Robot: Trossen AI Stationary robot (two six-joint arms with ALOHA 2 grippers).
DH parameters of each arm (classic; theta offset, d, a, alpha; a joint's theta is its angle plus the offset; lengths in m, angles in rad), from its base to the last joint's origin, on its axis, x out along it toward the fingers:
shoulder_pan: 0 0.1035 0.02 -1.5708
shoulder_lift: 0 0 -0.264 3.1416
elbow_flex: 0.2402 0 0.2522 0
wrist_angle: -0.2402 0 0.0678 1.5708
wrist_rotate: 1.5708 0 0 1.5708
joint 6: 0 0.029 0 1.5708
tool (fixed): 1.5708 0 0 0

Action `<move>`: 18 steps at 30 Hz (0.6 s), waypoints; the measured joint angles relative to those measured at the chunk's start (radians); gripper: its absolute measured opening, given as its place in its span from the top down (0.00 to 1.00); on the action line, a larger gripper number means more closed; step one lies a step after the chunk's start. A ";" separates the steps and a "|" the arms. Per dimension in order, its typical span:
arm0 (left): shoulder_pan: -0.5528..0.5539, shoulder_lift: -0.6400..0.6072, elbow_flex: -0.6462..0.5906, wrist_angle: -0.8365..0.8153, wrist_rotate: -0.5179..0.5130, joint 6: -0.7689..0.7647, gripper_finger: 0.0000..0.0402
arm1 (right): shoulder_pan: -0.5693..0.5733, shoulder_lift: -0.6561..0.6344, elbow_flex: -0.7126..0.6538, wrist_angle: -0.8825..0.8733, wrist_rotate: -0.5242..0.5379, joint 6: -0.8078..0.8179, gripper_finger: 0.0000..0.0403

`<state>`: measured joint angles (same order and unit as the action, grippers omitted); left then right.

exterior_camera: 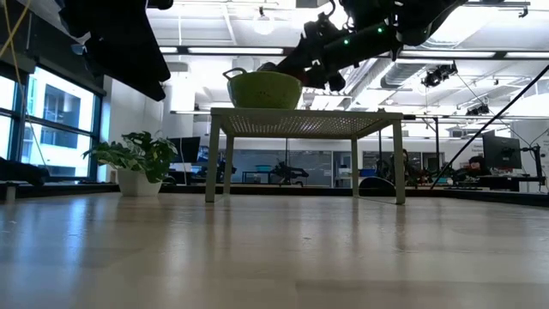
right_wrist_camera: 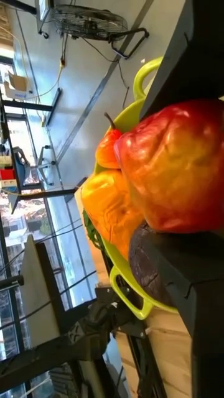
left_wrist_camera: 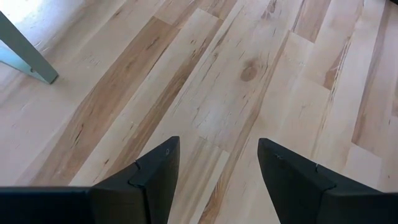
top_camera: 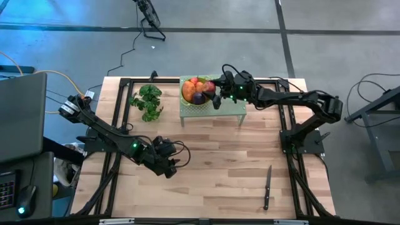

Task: Pick & Place Fruit
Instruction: Put the red apple into the green strainer bowl on the shelf, then put the black knife on the shelf

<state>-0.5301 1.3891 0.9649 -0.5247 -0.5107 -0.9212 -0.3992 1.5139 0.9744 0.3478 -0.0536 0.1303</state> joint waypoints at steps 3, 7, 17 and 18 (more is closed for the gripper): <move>0.000 0.000 0.000 0.000 0.000 0.000 0.47 | 0.000 0.000 0.000 0.008 0.001 0.000 0.18; 0.000 0.000 0.000 0.000 0.000 0.000 0.47 | 0.000 0.000 0.000 0.042 -0.001 -0.002 0.09; 0.000 0.000 0.000 0.000 0.000 0.000 0.47 | 0.000 -0.001 0.000 0.150 -0.061 -0.003 0.04; 0.000 0.000 0.000 0.000 0.000 0.000 0.47 | 0.000 -0.002 0.000 0.154 -0.061 -0.003 0.04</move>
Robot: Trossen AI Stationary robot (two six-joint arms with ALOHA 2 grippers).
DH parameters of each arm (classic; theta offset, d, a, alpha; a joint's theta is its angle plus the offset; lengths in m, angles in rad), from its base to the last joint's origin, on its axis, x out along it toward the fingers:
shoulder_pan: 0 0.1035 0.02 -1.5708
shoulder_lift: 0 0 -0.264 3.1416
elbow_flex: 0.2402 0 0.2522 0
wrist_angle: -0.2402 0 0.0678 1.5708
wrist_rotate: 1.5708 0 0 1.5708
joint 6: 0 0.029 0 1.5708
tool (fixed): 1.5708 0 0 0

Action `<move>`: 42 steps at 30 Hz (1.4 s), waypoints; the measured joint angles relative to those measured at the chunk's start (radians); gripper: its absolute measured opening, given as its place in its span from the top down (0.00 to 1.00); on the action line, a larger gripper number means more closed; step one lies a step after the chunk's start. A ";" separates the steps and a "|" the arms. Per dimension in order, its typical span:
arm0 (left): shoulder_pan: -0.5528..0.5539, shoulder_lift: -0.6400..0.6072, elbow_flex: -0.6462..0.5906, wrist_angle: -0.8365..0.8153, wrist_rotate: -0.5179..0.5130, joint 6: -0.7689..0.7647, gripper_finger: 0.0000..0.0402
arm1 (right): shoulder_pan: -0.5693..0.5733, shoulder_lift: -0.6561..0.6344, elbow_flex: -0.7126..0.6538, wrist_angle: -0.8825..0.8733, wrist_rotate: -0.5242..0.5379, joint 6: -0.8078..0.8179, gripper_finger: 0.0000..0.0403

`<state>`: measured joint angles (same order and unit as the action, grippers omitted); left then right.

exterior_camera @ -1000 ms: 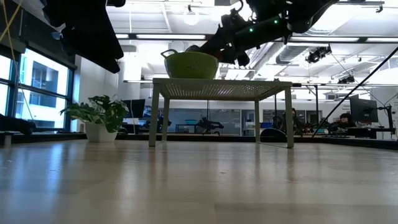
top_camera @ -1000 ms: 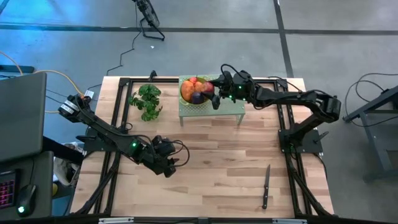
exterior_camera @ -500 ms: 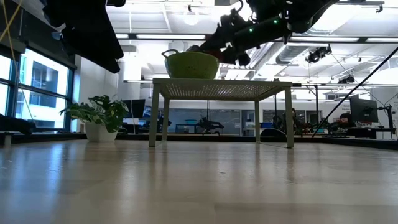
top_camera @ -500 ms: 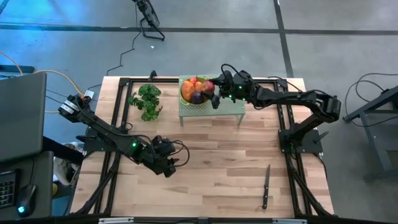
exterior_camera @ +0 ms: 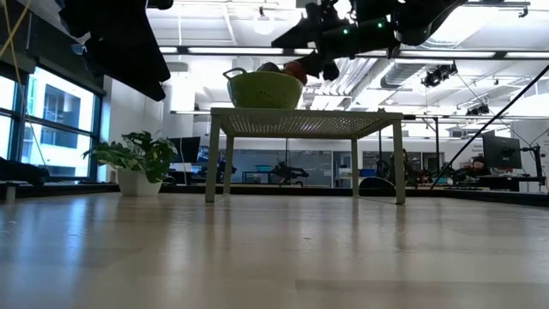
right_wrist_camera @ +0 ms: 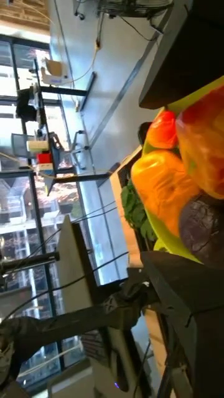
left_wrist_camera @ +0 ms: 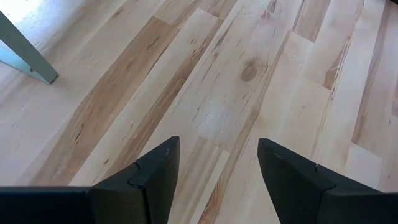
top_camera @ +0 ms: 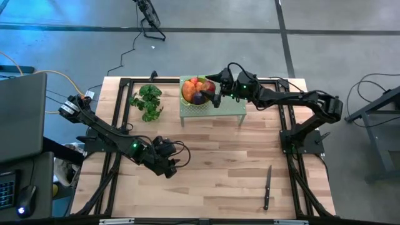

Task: Pick & Place Fruit
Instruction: Put the black knife on the shelf

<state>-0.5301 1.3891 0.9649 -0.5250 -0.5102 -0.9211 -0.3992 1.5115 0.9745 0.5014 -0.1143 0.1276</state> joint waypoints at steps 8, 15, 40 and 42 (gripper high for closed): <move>0.000 0.000 0.000 0.000 0.000 0.000 0.47 | 0.013 -0.059 0.000 0.002 -0.034 -0.063 0.04; 0.000 0.000 0.000 -0.001 0.000 0.000 0.47 | 0.081 -0.153 0.000 -0.076 -0.078 -0.150 0.04; 0.000 0.000 0.000 0.004 0.000 -0.001 0.47 | 0.515 -0.280 0.000 -0.651 0.168 0.354 0.04; 0.000 0.000 0.000 0.004 0.000 0.000 0.47 | 0.548 -0.281 0.000 -0.679 0.168 0.417 0.04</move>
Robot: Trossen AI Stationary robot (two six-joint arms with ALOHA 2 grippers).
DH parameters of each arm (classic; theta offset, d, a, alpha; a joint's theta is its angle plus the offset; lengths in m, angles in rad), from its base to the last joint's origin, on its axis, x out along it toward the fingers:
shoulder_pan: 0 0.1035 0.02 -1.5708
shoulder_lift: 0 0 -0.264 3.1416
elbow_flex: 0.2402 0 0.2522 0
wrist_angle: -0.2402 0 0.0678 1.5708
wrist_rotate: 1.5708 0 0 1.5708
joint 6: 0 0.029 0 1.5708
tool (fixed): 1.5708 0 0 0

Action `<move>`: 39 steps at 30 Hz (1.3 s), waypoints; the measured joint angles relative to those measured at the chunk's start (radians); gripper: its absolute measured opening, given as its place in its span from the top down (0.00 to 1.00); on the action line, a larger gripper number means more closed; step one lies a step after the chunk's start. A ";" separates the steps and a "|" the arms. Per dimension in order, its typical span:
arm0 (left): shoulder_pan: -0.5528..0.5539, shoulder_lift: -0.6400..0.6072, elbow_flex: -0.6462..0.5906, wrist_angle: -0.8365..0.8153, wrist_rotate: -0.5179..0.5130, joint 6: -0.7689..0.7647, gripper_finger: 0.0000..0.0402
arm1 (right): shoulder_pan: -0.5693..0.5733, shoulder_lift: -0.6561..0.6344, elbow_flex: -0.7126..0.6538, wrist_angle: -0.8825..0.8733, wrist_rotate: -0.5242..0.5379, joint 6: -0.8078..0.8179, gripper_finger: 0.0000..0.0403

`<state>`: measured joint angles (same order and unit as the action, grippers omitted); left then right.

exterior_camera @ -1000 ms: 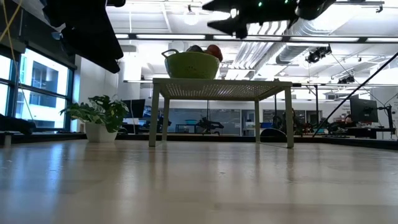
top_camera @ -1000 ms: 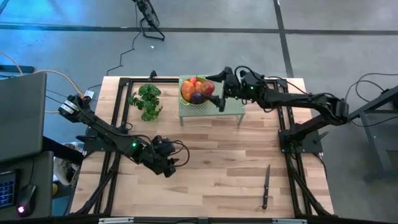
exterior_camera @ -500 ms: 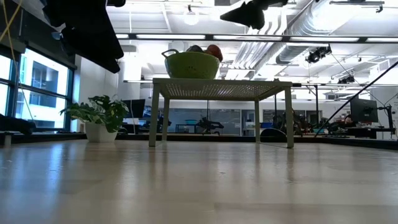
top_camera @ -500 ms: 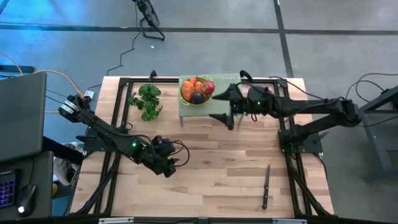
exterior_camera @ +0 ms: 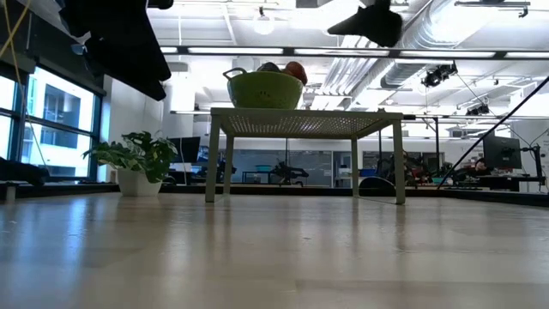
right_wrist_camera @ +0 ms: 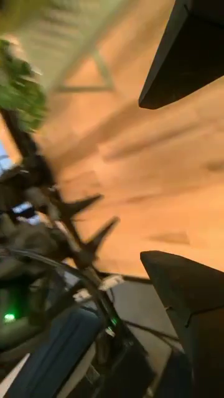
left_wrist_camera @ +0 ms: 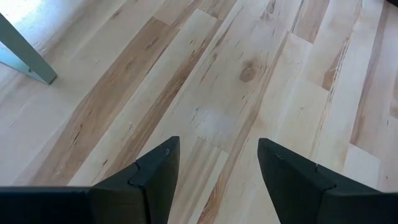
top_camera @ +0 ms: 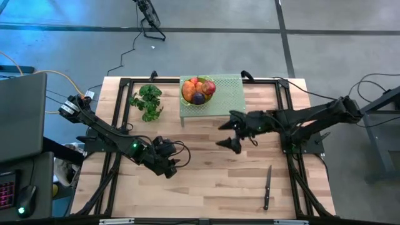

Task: Pick & Place Fruit
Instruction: Put the black knife on the shelf

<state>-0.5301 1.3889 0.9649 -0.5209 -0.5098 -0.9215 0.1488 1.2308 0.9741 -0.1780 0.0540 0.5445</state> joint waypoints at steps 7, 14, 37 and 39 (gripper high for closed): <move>0.000 0.000 0.000 0.000 -0.006 0.000 0.47 | 0.116 0.000 0.000 -0.109 0.045 0.228 0.04; 0.000 0.000 0.000 0.000 -0.026 0.000 0.47 | 0.215 0.001 0.000 -0.201 0.053 0.453 0.04; 0.000 0.000 0.000 0.191 -0.035 0.343 0.47 | 0.456 0.005 0.000 -0.388 0.026 1.130 0.17; 0.000 0.000 0.000 0.193 -0.035 0.349 0.47 | 0.476 0.016 0.000 -0.427 0.026 1.189 0.18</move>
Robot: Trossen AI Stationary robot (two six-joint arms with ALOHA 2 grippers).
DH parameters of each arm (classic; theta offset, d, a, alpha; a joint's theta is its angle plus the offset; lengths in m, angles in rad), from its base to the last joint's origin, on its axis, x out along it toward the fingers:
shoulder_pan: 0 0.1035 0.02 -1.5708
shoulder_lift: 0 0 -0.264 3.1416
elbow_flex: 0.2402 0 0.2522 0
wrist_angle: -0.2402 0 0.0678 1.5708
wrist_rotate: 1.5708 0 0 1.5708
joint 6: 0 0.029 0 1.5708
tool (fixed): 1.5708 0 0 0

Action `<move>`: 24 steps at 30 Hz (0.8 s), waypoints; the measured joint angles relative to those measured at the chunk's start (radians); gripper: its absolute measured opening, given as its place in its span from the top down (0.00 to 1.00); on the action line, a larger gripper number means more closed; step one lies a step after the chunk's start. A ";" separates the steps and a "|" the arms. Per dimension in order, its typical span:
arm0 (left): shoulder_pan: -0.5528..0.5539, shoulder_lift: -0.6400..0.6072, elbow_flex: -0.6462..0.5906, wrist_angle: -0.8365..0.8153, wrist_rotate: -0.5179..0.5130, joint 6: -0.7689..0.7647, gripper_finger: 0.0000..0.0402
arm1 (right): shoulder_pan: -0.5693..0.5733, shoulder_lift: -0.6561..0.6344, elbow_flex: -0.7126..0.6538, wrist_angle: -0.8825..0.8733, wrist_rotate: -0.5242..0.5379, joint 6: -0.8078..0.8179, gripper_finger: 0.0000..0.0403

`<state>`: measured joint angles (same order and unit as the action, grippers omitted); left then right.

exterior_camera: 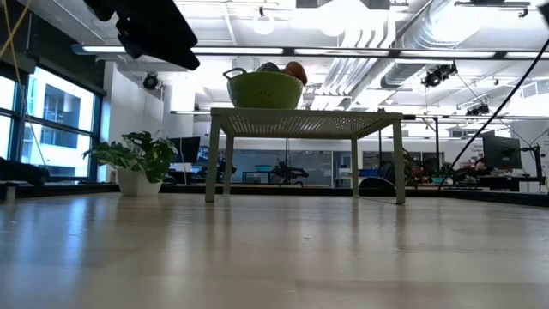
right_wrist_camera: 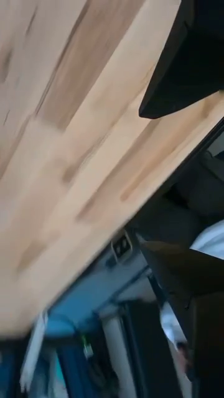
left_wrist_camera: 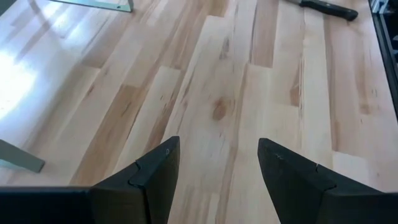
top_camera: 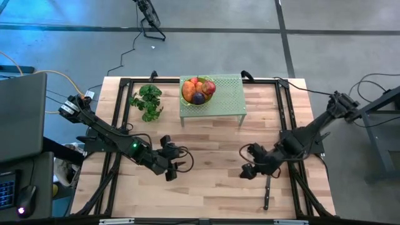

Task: Pick & Place Fruit
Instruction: Put the black knife on the shelf

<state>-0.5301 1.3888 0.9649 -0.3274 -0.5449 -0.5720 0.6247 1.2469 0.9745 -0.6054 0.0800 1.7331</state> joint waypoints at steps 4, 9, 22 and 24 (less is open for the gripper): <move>0.000 0.000 0.000 0.007 0.000 0.000 0.47 | 0.045 0.032 0.000 -0.077 -0.033 0.134 0.19; 0.000 0.000 0.000 0.022 -0.025 0.000 0.47 | 0.095 0.083 0.000 -0.112 -0.081 0.255 0.20; 0.000 0.000 0.000 0.074 -0.082 0.087 0.47 | 0.235 0.241 0.000 -0.139 -0.187 0.584 0.20; 0.000 0.000 0.000 0.077 -0.082 0.095 0.47 | 0.256 0.264 0.000 -0.139 -0.192 0.633 0.20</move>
<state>-0.5297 1.3888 0.9649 -0.2502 -0.6272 -0.4771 0.8806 1.5109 0.9745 -0.7446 -0.1118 2.3660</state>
